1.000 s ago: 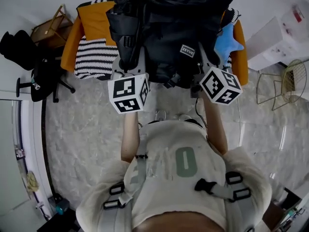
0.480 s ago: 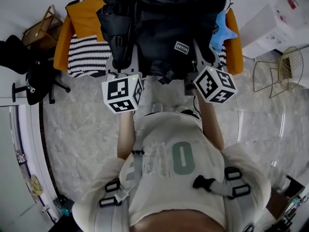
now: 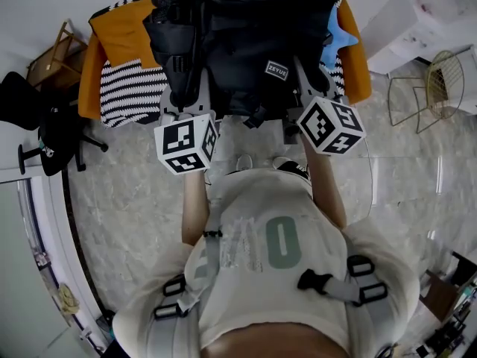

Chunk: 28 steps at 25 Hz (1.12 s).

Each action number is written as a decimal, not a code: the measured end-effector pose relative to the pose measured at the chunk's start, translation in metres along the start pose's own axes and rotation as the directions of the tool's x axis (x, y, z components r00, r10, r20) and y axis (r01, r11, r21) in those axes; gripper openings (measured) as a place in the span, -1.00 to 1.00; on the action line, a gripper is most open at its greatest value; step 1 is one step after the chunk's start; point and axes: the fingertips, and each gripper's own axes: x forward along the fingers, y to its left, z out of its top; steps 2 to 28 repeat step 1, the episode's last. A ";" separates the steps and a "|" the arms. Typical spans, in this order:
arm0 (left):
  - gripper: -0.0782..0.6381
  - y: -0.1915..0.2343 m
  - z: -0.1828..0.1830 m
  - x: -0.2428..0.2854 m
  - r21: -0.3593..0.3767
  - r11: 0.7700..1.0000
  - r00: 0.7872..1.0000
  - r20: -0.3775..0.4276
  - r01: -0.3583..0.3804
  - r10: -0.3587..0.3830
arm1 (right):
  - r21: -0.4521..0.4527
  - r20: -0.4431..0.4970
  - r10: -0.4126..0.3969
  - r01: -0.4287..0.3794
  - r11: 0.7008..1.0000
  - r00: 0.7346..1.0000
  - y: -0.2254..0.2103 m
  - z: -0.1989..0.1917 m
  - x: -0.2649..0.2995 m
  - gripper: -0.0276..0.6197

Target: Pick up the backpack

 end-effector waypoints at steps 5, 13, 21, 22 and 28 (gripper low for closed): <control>-0.47 0.000 -0.001 -0.001 -0.001 1.000 1.000 -0.001 0.002 -0.002 | 0.000 -0.001 -0.001 0.001 1.000 1.000 0.000 0.000 -0.001 -0.62; -0.47 0.000 -0.001 -0.001 -0.001 1.000 1.000 -0.001 0.002 -0.002 | 0.000 -0.001 -0.001 0.001 1.000 1.000 0.000 0.000 -0.001 -0.62; -0.47 0.000 -0.001 -0.001 -0.001 1.000 1.000 -0.001 0.002 -0.002 | 0.000 -0.001 -0.001 0.001 1.000 1.000 0.000 0.000 -0.001 -0.62; -0.47 0.000 -0.001 -0.001 -0.001 1.000 1.000 -0.001 0.002 -0.002 | 0.000 -0.001 -0.001 0.001 1.000 1.000 0.000 0.000 -0.001 -0.62; -0.47 0.000 -0.001 -0.001 -0.001 1.000 1.000 -0.001 0.002 -0.002 | 0.000 -0.001 -0.001 0.001 1.000 1.000 0.000 0.000 -0.001 -0.62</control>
